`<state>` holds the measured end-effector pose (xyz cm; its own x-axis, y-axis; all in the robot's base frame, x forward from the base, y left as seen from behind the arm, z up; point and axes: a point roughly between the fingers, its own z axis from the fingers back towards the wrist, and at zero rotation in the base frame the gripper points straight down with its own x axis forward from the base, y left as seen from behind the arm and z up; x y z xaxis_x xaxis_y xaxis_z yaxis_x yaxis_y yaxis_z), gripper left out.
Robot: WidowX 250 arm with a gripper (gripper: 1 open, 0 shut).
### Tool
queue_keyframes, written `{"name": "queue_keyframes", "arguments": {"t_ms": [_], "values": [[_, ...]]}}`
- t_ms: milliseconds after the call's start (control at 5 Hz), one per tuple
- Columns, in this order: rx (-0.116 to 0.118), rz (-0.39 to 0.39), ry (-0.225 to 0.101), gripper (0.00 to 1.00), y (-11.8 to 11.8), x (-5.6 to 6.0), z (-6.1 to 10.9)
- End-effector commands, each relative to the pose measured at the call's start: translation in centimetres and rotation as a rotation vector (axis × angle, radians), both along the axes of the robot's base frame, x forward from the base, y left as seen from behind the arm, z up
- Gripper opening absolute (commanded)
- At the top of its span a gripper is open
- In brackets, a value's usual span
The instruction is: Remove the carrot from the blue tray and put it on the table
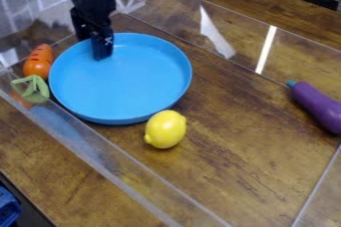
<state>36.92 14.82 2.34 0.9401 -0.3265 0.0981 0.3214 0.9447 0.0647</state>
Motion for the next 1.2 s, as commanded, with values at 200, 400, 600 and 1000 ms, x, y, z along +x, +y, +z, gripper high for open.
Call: {"name": "queue_keyframes", "arguments": {"t_ms": [200,400,600,1000], "values": [[-0.004,-0.053,-0.079,1.0,-5.5,0.8,2.6],[-0.01,-0.08,-0.089,1.0,-7.7,0.6,2.7],[-0.014,-0.058,-0.095,1.0,-9.1,-0.3,2.1],[-0.012,-0.021,-0.107,1.0,-11.0,-1.6,0.9]]}}
